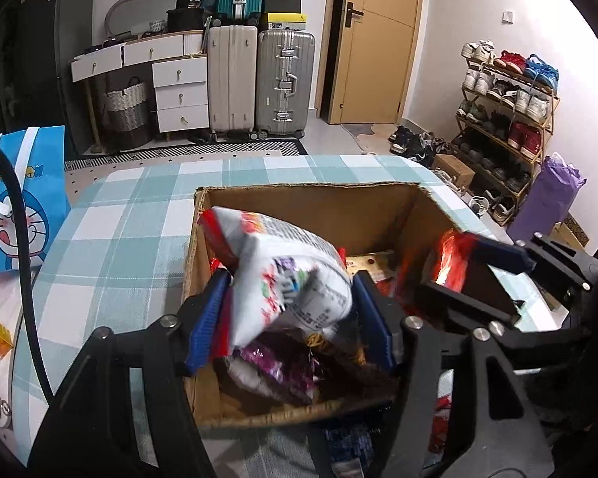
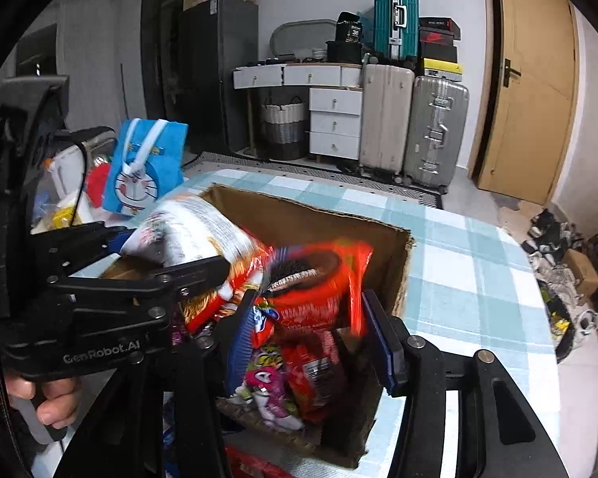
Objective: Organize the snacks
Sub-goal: 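Lower both packets into the SF box and open both tools, then withdraw both tools and move toward the red and blue packets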
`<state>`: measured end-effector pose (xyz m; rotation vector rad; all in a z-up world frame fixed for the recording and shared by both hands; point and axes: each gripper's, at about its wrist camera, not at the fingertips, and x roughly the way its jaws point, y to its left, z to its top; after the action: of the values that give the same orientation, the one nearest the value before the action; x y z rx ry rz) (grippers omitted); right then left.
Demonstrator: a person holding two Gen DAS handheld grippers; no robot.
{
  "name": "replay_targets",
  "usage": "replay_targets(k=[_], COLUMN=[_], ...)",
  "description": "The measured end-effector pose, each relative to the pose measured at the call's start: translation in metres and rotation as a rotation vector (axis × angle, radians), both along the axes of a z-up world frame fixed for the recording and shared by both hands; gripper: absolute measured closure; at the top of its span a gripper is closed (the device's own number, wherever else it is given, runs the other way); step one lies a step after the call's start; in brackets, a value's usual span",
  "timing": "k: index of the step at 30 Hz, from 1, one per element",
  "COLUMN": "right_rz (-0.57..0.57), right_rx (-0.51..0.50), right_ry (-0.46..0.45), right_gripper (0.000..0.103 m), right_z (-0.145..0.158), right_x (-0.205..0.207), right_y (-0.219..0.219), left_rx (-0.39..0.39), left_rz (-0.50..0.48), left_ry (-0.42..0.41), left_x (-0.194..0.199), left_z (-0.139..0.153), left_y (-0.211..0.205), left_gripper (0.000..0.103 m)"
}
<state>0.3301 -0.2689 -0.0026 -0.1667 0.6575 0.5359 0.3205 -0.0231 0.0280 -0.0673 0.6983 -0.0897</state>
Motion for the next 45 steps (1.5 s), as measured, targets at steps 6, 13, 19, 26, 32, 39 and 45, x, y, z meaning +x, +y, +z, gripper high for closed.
replay_targets(k=[6,13,19,26,32,39,45], right_rz=[-0.016,-0.046,-0.074,-0.091,-0.075,-0.055,-0.044], right_rx=[-0.009,0.058,0.088,0.094,0.108,0.097,0.072], right_ry=[-0.094,-0.041,0.03,0.103,0.123,0.153,0.175], right_gripper=[0.012,0.001,0.001,0.001,0.0,0.0,0.0], right_z=[0.016,0.028,0.021,0.005,-0.001,-0.009,-0.015], right_x=[-0.028,-0.057,-0.079,-0.097,-0.102,-0.103,-0.101], right_y=[-0.011,-0.039,-0.059,-0.065,-0.06,-0.05,-0.045], left_rx=[-0.032,-0.072,-0.074,-0.053,-0.049,-0.044,-0.04], left_rz=[-0.002,0.039,0.051,0.036,0.023,0.02,0.01], left_ry=[-0.052,-0.07,-0.063,-0.037,-0.027,-0.023,-0.019], left_x=[-0.031,-0.087,-0.131,-0.151,-0.152,-0.156,-0.154], left_z=[0.018,0.022,0.015,0.001,0.002,0.005,0.007], left_y=[0.013,0.041,0.048,0.046,0.036,0.035,0.035], left_gripper=[0.016,0.001,0.001,0.001,0.001,0.001,0.001])
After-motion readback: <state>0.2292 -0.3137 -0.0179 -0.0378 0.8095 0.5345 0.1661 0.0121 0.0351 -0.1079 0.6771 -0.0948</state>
